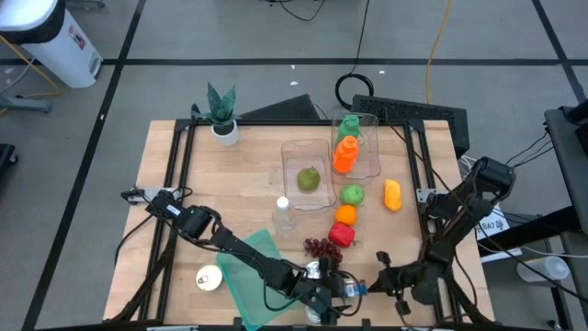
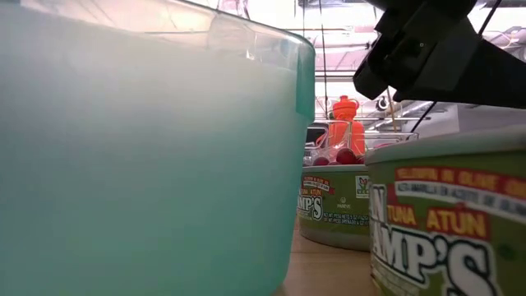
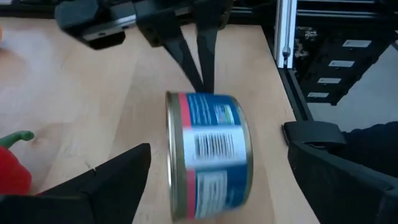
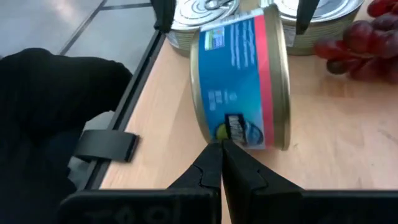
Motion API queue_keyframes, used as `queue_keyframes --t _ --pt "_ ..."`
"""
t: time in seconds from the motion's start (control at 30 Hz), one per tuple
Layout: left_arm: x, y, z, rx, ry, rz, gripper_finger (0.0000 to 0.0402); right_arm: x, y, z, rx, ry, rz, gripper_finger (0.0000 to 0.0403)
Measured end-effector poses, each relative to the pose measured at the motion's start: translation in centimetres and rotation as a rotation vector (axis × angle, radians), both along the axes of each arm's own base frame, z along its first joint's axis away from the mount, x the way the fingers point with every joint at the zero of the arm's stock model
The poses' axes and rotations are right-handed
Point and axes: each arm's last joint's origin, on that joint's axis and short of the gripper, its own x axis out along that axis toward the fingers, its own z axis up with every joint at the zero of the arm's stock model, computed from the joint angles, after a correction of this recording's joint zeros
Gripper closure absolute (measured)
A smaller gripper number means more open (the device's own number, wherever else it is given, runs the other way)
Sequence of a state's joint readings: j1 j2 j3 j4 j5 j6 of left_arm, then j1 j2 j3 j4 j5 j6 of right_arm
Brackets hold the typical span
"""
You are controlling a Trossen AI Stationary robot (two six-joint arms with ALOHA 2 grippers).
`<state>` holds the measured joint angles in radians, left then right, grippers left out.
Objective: Pick & Place Food Item
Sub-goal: Put the blue tuna can into the green bin
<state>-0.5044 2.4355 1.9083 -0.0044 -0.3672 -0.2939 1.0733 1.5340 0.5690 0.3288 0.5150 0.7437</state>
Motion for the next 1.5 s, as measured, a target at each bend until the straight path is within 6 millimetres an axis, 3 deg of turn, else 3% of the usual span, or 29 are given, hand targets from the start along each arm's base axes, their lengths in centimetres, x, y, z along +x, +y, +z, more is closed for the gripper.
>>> queue_keyframes --t 0.3,0.47,0.63,0.83,0.97,1.1,1.27,1.37,1.5 --pt "0.3 1.2 -0.4 0.039 0.045 0.036 0.0028 0.5 -0.3 0.0 -0.024 -0.015 -0.004 0.0403" --pt "0.6 1.4 -2.1 0.035 0.066 0.023 0.0058 0.5 -0.3 0.0 -0.026 -0.016 -0.006 0.0403" --pt "0.8 1.3 -3.1 0.025 0.067 0.015 0.0109 0.5 -0.3 0.0 -0.041 -0.024 0.006 0.0403" --pt "1.1 1.2 -2.9 0.032 0.016 0.012 0.0212 0.4 -0.3 0.0 -0.043 -0.022 0.010 0.0403" --pt "1.1 1.0 -2.4 0.049 -0.010 -0.007 0.0218 0.3 -0.2 0.0 -0.043 -0.022 0.018 0.0403" --pt "0.8 0.7 -0.4 0.045 -0.054 -0.029 0.0218 0.1 -0.1 0.0 -0.047 -0.025 0.027 0.0403" --pt "-0.7 -0.5 3.7 0.101 -0.102 -0.030 0.0218 -0.2 0.1 0.0 -0.050 -0.029 0.041 0.0403" --pt "-3.0 -1.3 6.8 0.154 -0.071 0.010 0.0218 -0.2 0.1 0.0 -0.050 -0.029 0.043 0.0403" --pt "-7.8 -2.6 11.0 0.218 0.005 0.115 0.0218 -0.4 0.3 0.0 -0.050 -0.028 0.053 0.0403"
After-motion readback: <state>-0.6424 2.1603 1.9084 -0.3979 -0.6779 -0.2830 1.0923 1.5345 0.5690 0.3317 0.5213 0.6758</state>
